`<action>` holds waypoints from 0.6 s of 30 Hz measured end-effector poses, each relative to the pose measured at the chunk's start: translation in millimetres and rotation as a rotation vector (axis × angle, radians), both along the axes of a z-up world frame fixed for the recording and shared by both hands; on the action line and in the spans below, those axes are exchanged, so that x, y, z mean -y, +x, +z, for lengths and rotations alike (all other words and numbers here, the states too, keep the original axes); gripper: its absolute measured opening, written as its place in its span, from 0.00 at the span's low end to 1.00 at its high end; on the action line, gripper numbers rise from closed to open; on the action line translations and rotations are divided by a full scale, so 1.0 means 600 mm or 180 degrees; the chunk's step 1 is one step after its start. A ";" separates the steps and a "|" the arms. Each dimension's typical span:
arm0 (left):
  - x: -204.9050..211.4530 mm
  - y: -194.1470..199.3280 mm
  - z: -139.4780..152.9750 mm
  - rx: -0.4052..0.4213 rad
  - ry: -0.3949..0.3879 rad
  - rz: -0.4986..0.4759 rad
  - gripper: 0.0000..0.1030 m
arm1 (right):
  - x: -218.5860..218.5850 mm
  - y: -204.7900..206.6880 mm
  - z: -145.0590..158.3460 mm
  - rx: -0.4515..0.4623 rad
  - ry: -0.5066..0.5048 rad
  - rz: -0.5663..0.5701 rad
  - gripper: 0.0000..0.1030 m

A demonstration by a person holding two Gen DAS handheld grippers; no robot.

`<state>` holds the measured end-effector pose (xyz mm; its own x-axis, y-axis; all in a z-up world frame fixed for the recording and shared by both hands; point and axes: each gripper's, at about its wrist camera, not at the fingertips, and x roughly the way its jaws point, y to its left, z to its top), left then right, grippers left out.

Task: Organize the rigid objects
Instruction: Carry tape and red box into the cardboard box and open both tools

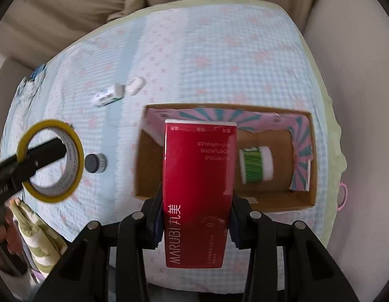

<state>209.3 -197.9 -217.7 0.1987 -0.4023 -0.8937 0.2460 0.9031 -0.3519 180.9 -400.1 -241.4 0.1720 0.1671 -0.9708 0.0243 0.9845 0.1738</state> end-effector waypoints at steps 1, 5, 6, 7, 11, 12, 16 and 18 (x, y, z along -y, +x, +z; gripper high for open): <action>0.017 0.000 -0.011 -0.0028 0.0010 -0.0003 0.27 | 0.015 0.002 -0.009 -0.0013 0.0065 -0.0065 0.37; 0.067 0.005 -0.052 -0.0136 0.0067 -0.0022 0.27 | 0.044 0.018 -0.047 -0.0083 0.0281 -0.0253 0.37; 0.075 0.005 -0.060 -0.0152 0.0083 -0.0031 0.27 | 0.049 0.022 -0.058 -0.0102 0.0324 -0.0280 0.37; 0.084 0.007 -0.069 -0.0169 0.0104 -0.0041 0.27 | 0.053 0.027 -0.070 -0.0123 0.0361 -0.0303 0.37; 0.115 0.023 -0.113 -0.0260 0.0194 -0.0078 0.27 | 0.061 0.046 -0.111 -0.0230 0.0467 -0.0336 0.37; 0.123 0.028 -0.127 -0.0284 0.0229 -0.0092 0.27 | 0.063 0.051 -0.123 -0.0264 0.0487 -0.0335 0.37; 0.143 0.040 -0.171 -0.0376 0.0343 -0.0162 0.27 | 0.073 0.067 -0.160 -0.0368 0.0553 -0.0321 0.37; 0.152 0.042 -0.193 -0.0434 0.0399 -0.0208 0.27 | 0.077 0.075 -0.178 -0.0424 0.0582 -0.0295 0.37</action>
<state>234.5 -288.9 -333.5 0.0495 -0.2943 -0.9544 0.2632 0.9257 -0.2718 225.9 -446.2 -348.0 0.0672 0.3317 -0.9410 0.1477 0.9294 0.3382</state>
